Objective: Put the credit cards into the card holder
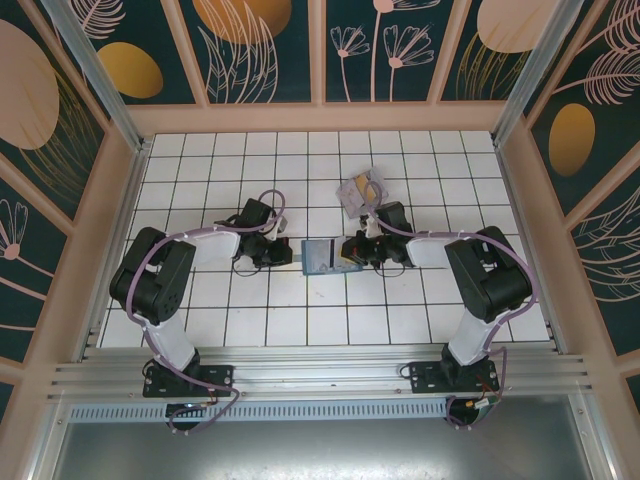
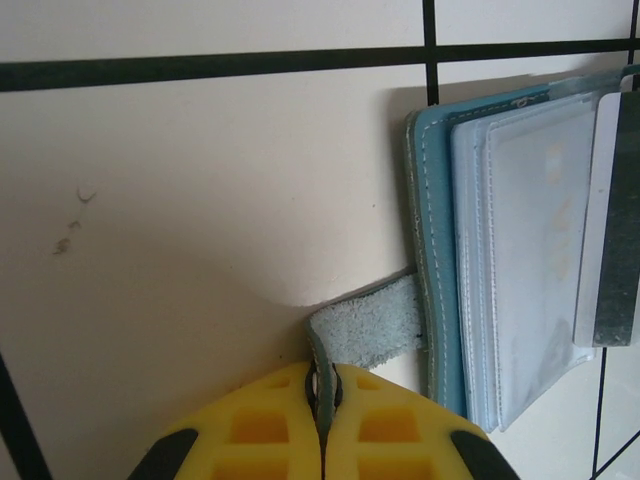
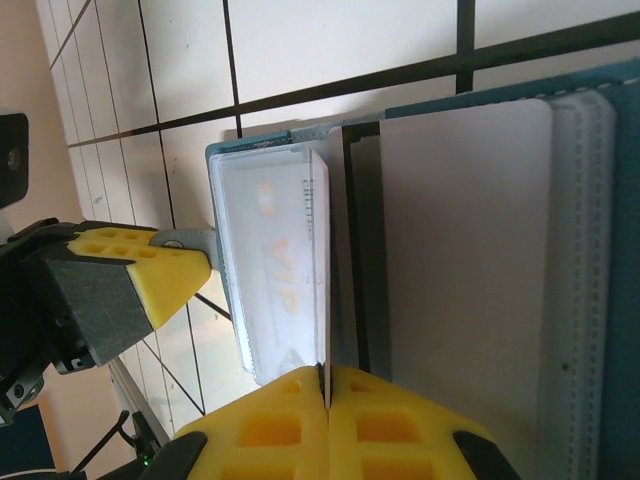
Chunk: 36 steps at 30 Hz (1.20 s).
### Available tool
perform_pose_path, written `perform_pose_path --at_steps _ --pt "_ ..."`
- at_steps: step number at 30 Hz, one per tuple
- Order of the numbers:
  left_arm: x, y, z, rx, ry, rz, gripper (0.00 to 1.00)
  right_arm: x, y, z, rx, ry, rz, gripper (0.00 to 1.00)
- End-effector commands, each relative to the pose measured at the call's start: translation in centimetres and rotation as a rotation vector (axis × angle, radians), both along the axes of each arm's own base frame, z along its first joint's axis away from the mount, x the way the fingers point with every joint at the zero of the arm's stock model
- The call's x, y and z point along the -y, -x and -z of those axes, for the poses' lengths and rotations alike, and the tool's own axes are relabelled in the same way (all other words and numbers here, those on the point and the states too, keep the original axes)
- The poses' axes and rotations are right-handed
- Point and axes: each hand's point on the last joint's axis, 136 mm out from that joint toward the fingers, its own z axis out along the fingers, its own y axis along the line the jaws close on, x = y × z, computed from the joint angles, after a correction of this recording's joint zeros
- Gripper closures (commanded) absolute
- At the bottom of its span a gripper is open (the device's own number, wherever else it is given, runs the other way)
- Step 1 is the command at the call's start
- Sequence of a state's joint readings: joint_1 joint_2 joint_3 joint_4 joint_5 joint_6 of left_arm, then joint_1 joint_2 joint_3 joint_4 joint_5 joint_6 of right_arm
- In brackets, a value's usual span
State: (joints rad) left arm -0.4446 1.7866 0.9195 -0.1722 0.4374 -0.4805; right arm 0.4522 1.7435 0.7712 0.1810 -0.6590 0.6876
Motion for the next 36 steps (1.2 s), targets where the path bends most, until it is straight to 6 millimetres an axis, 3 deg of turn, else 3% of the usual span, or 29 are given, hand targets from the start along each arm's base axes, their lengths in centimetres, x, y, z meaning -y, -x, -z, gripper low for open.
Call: perform_pose_path --at_steps 1,11,23,36 --pt "0.5 0.5 -0.2 -0.004 0.024 0.005 0.99 0.2 0.6 0.0 -0.011 -0.014 -0.017 1.00" --pt "0.2 0.7 0.2 -0.006 0.011 0.000 0.99 1.3 -0.3 -2.4 0.078 -0.074 -0.002 1.00" --pt "0.3 0.7 0.2 -0.003 0.018 0.000 0.99 0.6 -0.6 -2.0 0.080 -0.093 -0.026 1.00" --pt "0.5 0.8 0.3 -0.005 0.030 0.000 0.99 0.0 0.3 0.8 0.027 -0.043 -0.052 1.00"
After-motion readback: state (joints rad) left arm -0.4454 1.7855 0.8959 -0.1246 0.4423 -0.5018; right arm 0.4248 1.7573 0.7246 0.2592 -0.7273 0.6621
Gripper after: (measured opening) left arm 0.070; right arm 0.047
